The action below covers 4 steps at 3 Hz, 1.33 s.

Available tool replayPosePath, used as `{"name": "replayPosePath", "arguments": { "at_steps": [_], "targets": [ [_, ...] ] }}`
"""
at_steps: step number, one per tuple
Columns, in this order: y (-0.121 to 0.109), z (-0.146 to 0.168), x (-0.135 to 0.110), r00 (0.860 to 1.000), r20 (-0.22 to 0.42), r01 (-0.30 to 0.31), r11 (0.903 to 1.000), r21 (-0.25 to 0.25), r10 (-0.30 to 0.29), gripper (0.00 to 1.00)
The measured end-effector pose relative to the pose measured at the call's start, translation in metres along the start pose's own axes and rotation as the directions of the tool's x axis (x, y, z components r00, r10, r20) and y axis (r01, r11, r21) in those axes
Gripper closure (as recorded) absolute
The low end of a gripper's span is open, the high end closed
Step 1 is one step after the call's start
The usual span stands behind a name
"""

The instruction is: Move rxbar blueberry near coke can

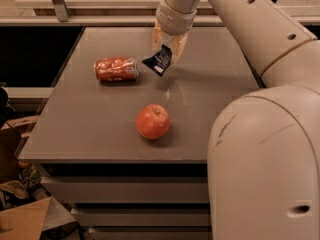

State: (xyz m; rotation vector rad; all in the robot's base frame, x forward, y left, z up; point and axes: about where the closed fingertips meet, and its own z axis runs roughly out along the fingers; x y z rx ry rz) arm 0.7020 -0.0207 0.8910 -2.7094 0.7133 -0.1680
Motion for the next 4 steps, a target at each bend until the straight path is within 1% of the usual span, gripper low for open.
{"name": "replayPosePath", "arguments": {
  "at_steps": [1, 2, 3, 4],
  "targets": [
    [-0.009, 0.008, -0.003, 1.0, 0.017, 0.022, 0.9998, 0.005, -0.022, 1.0],
    [-0.015, 0.012, -0.005, 0.999, 0.029, 0.033, 0.9995, 0.006, -0.033, 0.84],
    [-0.018, 0.013, -0.006, 0.999, 0.038, 0.037, 0.9993, 0.007, -0.038, 0.62],
    [-0.02, 0.013, -0.006, 0.998, 0.046, 0.038, 0.9992, 0.013, -0.039, 0.38]
  ]
}}
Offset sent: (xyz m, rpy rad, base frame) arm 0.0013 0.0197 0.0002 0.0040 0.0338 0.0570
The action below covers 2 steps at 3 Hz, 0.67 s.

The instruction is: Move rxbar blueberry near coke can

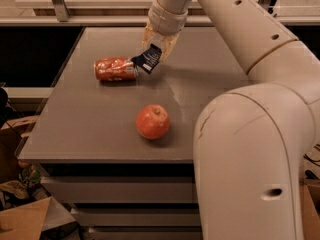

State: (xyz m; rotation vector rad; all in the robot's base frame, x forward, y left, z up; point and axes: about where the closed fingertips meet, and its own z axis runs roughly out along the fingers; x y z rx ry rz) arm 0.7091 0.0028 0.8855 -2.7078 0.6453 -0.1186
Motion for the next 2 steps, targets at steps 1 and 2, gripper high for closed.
{"name": "replayPosePath", "arguments": {
  "at_steps": [1, 2],
  "targets": [
    [-0.0012, -0.0002, -0.0002, 1.0, 0.006, 0.002, 1.0, 0.004, -0.003, 0.16],
    [-0.0028, 0.0001, -0.0016, 1.0, 0.015, 0.01, 0.9999, 0.008, -0.01, 0.0]
  ]
}}
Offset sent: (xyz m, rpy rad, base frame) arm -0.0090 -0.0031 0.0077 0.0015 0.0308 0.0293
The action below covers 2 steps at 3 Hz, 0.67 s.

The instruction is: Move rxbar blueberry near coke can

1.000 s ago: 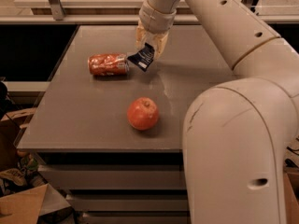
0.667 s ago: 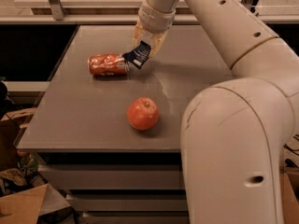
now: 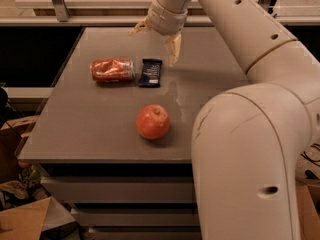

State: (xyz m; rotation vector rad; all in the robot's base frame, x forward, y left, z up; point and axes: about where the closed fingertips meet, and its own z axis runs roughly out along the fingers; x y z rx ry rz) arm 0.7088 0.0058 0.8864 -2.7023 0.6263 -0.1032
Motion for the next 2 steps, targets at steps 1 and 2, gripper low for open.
{"name": "replayPosePath", "arguments": {
  "at_steps": [1, 2],
  "targets": [
    [-0.0003, 0.0001, -0.0004, 1.0, 0.002, 0.002, 1.0, 0.0, -0.002, 0.0],
    [-0.0022, 0.0008, -0.0035, 1.0, 0.015, 0.011, 0.9999, 0.0, -0.011, 0.0]
  ]
}}
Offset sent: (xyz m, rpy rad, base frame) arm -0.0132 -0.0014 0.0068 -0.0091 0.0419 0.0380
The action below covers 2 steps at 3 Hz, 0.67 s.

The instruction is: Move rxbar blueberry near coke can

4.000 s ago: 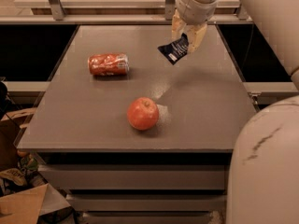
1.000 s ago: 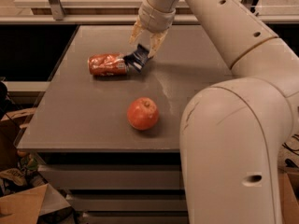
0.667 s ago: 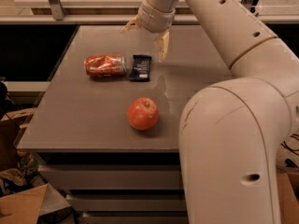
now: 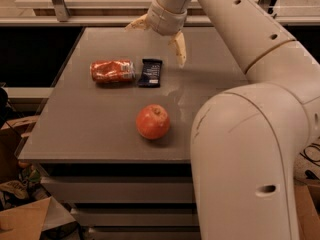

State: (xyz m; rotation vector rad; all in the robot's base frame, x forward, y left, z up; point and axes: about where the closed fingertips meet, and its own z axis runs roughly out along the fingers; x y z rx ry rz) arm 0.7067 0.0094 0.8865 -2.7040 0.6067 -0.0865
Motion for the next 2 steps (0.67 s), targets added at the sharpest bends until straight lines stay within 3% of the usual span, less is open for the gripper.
{"name": "replayPosePath", "arguments": {
  "at_steps": [2],
  "targets": [
    [-0.0056, 0.0007, -0.0048, 1.0, 0.029, 0.012, 0.9999, 0.003, -0.013, 0.0]
  ]
}}
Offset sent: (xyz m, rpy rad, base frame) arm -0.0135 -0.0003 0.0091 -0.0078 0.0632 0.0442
